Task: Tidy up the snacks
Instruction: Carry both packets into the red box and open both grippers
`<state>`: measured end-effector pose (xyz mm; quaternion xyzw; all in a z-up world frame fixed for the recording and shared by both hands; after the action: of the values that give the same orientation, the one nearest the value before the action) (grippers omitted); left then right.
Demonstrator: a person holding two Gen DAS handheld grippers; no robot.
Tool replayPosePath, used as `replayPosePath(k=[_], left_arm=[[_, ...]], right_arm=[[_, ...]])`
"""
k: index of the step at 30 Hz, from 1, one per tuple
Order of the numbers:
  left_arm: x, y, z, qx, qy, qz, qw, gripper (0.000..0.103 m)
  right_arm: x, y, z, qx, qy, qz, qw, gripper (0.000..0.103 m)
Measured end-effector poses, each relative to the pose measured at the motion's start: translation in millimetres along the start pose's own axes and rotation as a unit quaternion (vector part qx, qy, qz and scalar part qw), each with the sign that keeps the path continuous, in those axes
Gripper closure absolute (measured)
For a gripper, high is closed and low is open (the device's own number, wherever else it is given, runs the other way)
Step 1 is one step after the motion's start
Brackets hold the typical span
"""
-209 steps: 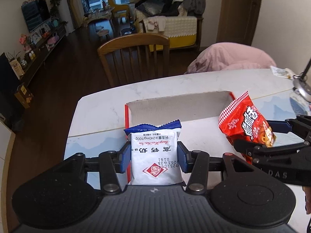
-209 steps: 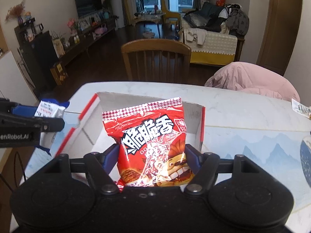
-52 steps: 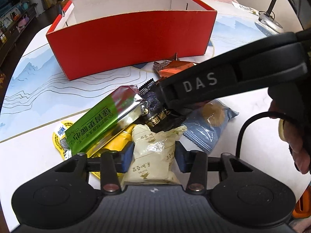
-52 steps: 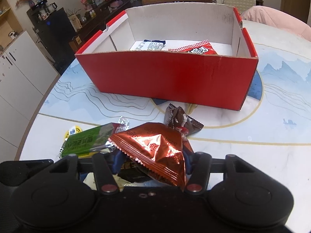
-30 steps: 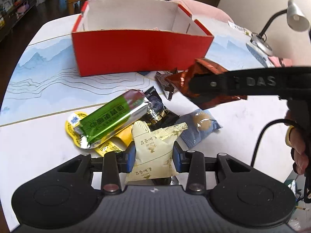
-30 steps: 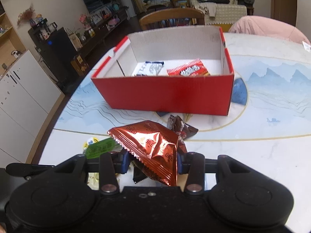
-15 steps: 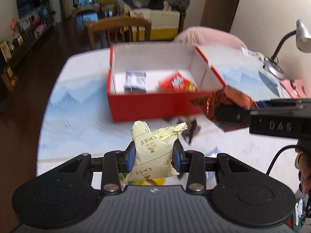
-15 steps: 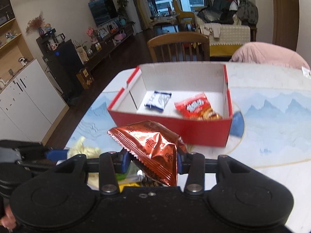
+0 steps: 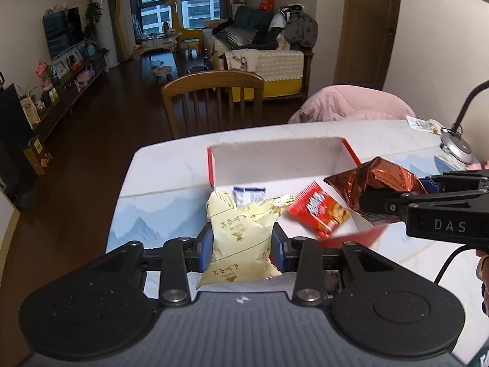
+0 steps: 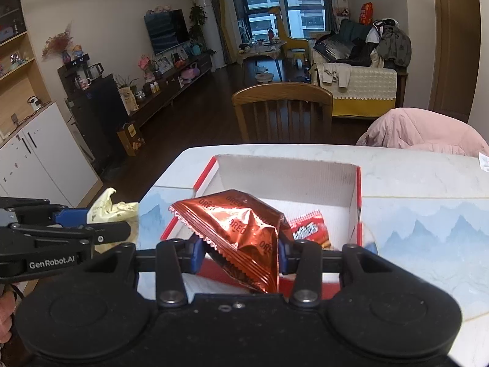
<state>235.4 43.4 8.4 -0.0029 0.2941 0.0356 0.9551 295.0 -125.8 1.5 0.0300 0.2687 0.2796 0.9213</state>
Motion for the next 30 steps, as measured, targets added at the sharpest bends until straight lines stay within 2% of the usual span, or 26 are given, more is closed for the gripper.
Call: replayPosePath(k=[11, 16, 23, 30], left_arm=[[81, 2, 30, 0.011, 0.029, 0.023, 0.9993, 0.065], [117, -3, 30, 0.015, 0.053, 0.029, 0.998, 0.065], [163, -13, 18, 0.032, 0.108, 0.032, 0.9932, 0.065], [196, -19, -2, 0.036, 0.147, 0.035, 0.9879, 0.065]], right_arm=[[68, -23, 7, -0.017, 0.055, -0.016, 0.998, 0.061], [99, -33, -2, -0.03, 0.081, -0.019, 0.996, 0.061], [138, -50, -22, -0.052, 0.131, -0.029, 0.99, 0.061], [155, -51, -39, -0.085, 0.146, -0.035, 0.985, 0.061]])
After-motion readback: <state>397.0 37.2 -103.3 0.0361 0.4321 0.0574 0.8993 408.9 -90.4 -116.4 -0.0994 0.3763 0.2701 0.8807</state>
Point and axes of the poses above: each gripper's, at about its wrist camera, not at the fingertips, and x roughly the way its jaws point, y to its left, z to its top, the point moved 1 cm from there along x, roughly the way its jaws point, and after that the axes turned 12 degrees about -y, right-handed, at the moved point
